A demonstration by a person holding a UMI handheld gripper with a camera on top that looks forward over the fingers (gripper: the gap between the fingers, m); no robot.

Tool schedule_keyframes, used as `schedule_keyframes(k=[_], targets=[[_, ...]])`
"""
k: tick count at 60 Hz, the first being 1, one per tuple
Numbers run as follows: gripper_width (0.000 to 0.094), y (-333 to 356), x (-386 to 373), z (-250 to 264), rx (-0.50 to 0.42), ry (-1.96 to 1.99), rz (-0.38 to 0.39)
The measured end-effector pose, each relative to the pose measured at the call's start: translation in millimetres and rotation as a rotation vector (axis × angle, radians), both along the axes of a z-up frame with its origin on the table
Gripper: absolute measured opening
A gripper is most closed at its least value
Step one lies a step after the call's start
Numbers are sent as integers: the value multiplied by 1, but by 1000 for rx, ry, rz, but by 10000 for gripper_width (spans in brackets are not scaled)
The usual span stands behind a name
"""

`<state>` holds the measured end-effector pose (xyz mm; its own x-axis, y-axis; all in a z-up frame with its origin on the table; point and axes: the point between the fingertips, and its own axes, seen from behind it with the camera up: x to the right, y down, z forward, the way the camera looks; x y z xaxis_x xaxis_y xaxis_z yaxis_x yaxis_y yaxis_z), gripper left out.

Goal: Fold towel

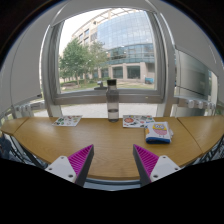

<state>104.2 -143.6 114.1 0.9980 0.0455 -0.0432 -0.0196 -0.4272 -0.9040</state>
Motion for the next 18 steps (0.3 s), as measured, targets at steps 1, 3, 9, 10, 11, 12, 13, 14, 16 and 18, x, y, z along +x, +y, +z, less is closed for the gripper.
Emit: schedule_keyframes(k=[1,3,9,10,11,12,13,14,16,18], targets=[[788,-2,-2,1,1,-1,0],[789,-4,-5,2,6,-3,1],[789,-9,-10,9,28,-21,-3],[791,-9,-10,10,32,-24,-5],[790,-10,-10,11,36,-27,-7],[790,-10,-10,12,39,-32,-9],[790,-11,-10,12,39,-36,-9],[790,-12,-11,13,40,-39,-9],[789,-13,-12,13,39,-38,-10],[789,-13,-13,14,41,-39,-9]])
